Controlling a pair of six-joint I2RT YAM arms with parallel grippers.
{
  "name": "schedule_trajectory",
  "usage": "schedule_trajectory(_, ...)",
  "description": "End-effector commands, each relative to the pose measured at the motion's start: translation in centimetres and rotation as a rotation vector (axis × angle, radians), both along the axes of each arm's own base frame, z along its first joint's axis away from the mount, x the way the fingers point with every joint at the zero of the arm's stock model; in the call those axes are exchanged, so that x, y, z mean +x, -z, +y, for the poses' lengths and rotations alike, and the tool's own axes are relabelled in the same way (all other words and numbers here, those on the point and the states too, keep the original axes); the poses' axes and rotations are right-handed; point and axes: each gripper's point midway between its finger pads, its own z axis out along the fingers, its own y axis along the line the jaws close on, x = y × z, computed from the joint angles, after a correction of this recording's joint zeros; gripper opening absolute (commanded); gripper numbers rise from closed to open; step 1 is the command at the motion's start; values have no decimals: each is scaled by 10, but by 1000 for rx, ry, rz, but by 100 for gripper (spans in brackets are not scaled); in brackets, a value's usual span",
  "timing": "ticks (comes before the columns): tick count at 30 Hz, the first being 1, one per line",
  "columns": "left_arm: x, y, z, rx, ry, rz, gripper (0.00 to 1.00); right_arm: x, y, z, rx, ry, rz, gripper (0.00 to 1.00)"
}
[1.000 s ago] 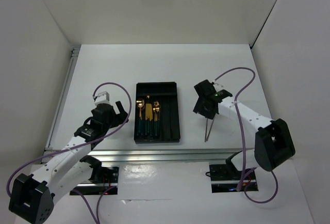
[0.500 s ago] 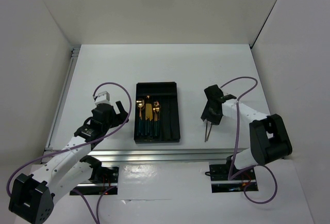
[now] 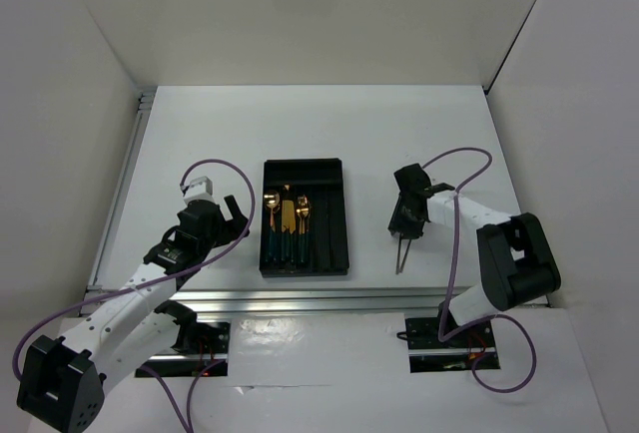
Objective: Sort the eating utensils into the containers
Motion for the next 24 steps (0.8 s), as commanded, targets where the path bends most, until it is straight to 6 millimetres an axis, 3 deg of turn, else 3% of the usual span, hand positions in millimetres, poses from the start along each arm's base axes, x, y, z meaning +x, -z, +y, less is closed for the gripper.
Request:
schedule_trajectory(1,6,-4,-1,-7,1,-28,100,2,9,-1,-8,1,5,40)
schedule_trajectory(3,6,-4,-1,-7,1,-28,100,1,11,-3,-19,4,11,36)
schedule_trajectory(6,6,-4,-1,-7,1,-28,100,-2,20,-4,-25,12,42,21)
schedule_trajectory(7,6,-4,-1,-7,1,-28,100,-4,25,-5,-31,12,61,16)
schedule_trajectory(8,6,-4,-1,-7,1,-28,100,-6,27,-5,-32,21,71,2)
schedule_trajectory(10,6,-4,-1,-7,1,-28,100,-11,30,-8,-70,24,104,0)
schedule_trajectory(12,6,-4,0,-2,-7,-30,100,-6,21,2,-86,13,90,0)
schedule_trajectory(14,6,-4,0,-2,-7,-30,100,-7,5,8,-107,-10,81,0)
schedule_trajectory(15,6,-4,0,-2,-7,-30,100,2,-11,26,-87,-40,36,0)
schedule_trajectory(20,6,-4,0,-2,-7,-30,100,18,-81,65,-21,-118,-125,0)
schedule_trajectory(22,6,-4,0,-2,-7,-30,100,21,-103,84,9,-175,-172,0)
schedule_trajectory(24,6,-4,0,-2,-7,-30,100,19,-111,95,14,-217,-186,0)
